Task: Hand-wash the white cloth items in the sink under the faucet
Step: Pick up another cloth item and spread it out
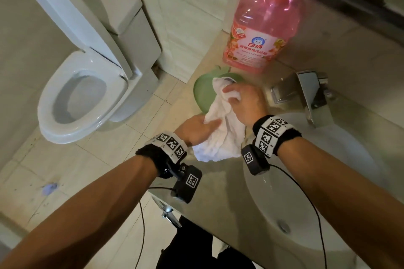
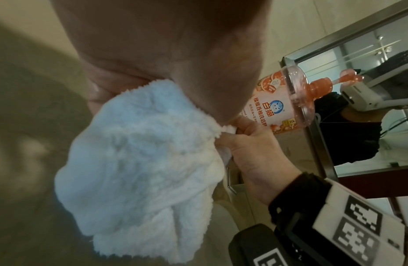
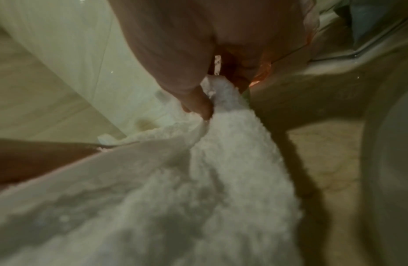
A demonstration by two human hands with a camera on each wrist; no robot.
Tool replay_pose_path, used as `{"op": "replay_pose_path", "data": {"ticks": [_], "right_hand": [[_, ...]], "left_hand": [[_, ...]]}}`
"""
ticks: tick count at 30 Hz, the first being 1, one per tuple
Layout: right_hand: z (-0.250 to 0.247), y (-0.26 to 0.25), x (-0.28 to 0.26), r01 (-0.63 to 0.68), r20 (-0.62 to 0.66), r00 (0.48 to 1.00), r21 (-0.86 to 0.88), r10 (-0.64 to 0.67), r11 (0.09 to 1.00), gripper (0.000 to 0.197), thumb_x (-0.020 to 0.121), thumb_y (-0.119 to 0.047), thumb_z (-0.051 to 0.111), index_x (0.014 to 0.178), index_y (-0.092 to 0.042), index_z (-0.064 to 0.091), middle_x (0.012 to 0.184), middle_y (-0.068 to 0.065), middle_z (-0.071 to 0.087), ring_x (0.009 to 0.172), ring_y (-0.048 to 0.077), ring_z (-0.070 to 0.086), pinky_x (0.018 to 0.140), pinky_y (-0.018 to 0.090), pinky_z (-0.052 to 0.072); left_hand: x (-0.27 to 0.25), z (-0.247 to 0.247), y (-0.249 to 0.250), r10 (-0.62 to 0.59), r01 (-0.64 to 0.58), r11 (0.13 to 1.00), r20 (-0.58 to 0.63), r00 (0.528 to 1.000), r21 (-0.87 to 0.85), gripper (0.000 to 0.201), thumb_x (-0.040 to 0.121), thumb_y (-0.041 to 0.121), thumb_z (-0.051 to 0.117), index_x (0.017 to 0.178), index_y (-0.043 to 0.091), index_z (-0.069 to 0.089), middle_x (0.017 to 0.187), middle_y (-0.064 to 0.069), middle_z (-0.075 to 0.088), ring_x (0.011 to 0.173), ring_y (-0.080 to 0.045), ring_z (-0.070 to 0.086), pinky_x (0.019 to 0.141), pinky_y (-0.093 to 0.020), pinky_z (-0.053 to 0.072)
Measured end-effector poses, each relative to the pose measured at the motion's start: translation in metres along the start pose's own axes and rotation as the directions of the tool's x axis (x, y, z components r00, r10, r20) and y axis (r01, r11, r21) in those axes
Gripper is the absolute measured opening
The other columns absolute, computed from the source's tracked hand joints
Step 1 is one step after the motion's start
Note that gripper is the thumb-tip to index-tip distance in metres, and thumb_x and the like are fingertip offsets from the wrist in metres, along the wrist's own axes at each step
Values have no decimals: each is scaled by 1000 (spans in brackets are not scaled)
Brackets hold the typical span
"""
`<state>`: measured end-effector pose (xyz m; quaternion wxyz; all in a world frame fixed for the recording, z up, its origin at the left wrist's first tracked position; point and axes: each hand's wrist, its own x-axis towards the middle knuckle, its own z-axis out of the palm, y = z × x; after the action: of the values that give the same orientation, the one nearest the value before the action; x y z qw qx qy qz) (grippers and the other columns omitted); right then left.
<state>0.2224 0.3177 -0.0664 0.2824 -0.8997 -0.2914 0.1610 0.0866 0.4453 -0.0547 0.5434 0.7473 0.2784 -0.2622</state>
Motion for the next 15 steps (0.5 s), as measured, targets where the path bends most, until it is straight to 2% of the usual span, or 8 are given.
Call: {"op": "replay_pose_path", "data": {"ticks": [3, 6, 8, 10, 11, 12, 14, 15], "right_hand": [[0, -3, -2, -5, 12, 1000, -21, 6, 1000, 27, 88, -2, 64, 107, -19, 74, 113, 2, 73, 103, 19, 67, 93, 25, 51], [-11, -12, -8, -76, -48, 995, 167, 85, 983, 29, 88, 0, 57, 106, -18, 71, 111, -6, 65, 105, 13, 62, 89, 4, 40], [-26, -19, -23, -129, -97, 980, 339, 171, 932, 22, 87, -13, 62, 104, -26, 66, 111, -12, 60, 101, 5, 58, 90, 9, 44], [-45, -22, -44, -163, -73, 975, 407, 209, 899, 36, 77, -35, 78, 103, -38, 53, 113, -15, 54, 99, -3, 53, 81, 10, 44], [-54, -23, -54, -182, -53, 975, 376, 216, 909, 47, 70, -39, 83, 102, -40, 48, 110, -17, 52, 97, -3, 52, 74, 8, 41], [-64, -22, -63, -183, -54, 976, 311, 210, 933, 50, 68, -37, 85, 100, -39, 47, 107, -17, 52, 93, -1, 52, 69, 7, 38], [-86, -20, -81, -116, -96, 986, 198, 137, 973, 35, 75, -25, 79, 96, -34, 52, 100, -10, 57, 80, 7, 53, 69, 8, 38], [-98, -19, -91, -63, -106, 991, 200, 85, 978, 25, 80, -19, 74, 93, -30, 56, 94, -8, 59, 78, 6, 54, 71, 14, 41]], "left_hand": [[-2, -3, 0, 18, -18, 1000, 9, 1000, 13, 43, 98, 50, 48, 127, 21, 61, 126, -1, 65, 104, -16, 59, 92, -27, 39], [-14, -2, 7, 69, -72, 994, 37, 997, 81, 41, 100, 48, 45, 131, 25, 57, 125, 3, 63, 113, -19, 59, 95, -28, 39], [-30, 3, 15, 180, -182, 974, 30, 983, 136, 37, 100, 45, 45, 132, 30, 54, 122, 9, 62, 115, -17, 58, 97, -27, 39], [-49, 11, 31, 369, -368, 915, 26, 929, 165, 37, 100, 41, 49, 135, 29, 51, 124, 13, 60, 113, -6, 54, 98, -18, 37], [-59, 16, 39, 461, -463, 871, 51, 886, 162, 33, 100, 38, 52, 131, 27, 53, 119, 15, 60, 106, -1, 54, 95, -14, 38], [-67, 23, 49, 519, -527, 836, 90, 850, 152, 23, 98, 35, 56, 119, 26, 59, 108, 16, 63, 95, 0, 57, 89, -16, 43], [-83, 40, 65, 549, -573, 806, 178, 817, 145, 4, 97, 31, 60, 94, 27, 61, 84, 13, 64, 77, -2, 60, 78, -27, 51], [-90, 50, 72, 546, -575, 804, 195, 815, 153, 7, 96, 32, 60, 93, 26, 60, 84, 11, 63, 78, -5, 61, 78, -30, 52]]}}
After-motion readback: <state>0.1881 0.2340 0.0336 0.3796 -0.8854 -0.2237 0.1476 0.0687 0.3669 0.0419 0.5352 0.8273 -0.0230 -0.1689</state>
